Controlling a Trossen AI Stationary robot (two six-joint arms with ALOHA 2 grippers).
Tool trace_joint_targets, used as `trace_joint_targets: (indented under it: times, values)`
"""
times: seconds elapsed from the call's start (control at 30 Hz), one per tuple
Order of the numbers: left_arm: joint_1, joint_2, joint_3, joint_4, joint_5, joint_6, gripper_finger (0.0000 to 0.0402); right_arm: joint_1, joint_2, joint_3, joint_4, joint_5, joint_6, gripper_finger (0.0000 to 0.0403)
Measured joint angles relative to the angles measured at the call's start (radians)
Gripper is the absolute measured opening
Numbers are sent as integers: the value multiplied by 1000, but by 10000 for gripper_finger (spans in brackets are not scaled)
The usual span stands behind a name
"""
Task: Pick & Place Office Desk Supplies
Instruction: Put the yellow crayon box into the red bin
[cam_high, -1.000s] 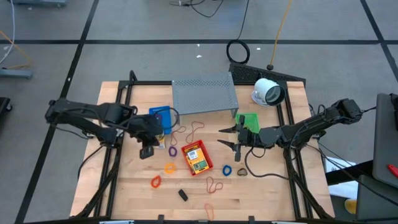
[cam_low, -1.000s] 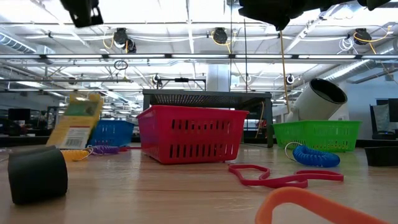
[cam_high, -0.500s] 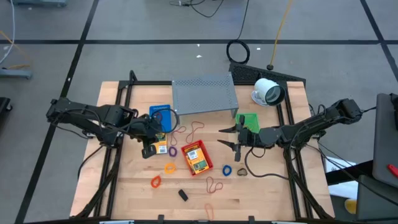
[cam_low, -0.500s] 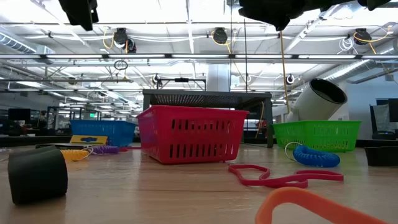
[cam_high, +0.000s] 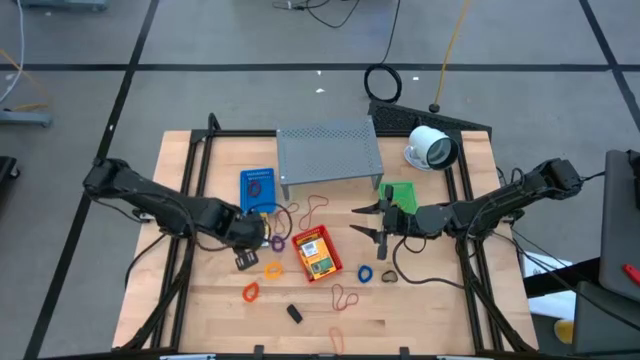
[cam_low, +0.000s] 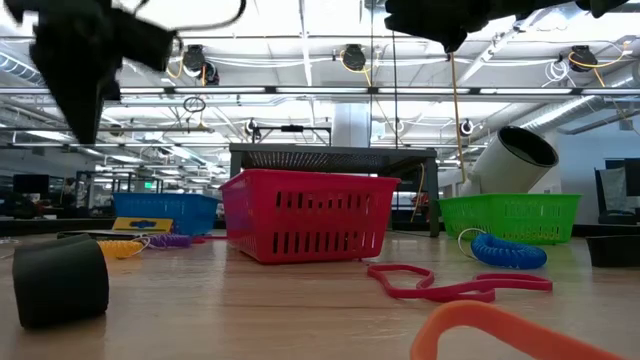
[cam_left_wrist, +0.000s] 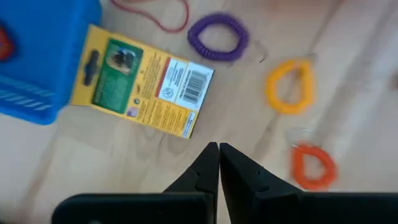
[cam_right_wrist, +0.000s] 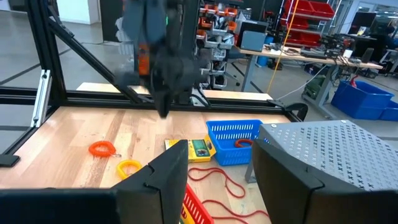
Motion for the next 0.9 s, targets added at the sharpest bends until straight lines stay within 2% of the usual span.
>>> trace_joint_targets:
  times: [0.13,0.23,0.6,0.73,0.9]
  values:
    - [-14,12,-104,126,0,-42,24,0,0,0,0,0,0,166]
    - [-22,14,-168,199,1,-78,42,0,0,0,0,0,0,166]
    - [-68,13,-211,247,2,-166,185,0,0,0,0,0,-1,166]
    - [-115,13,-211,251,-71,-272,215,0,0,0,0,0,0,166]
    - [-199,13,-211,239,-196,-377,224,0,0,0,0,0,0,166]
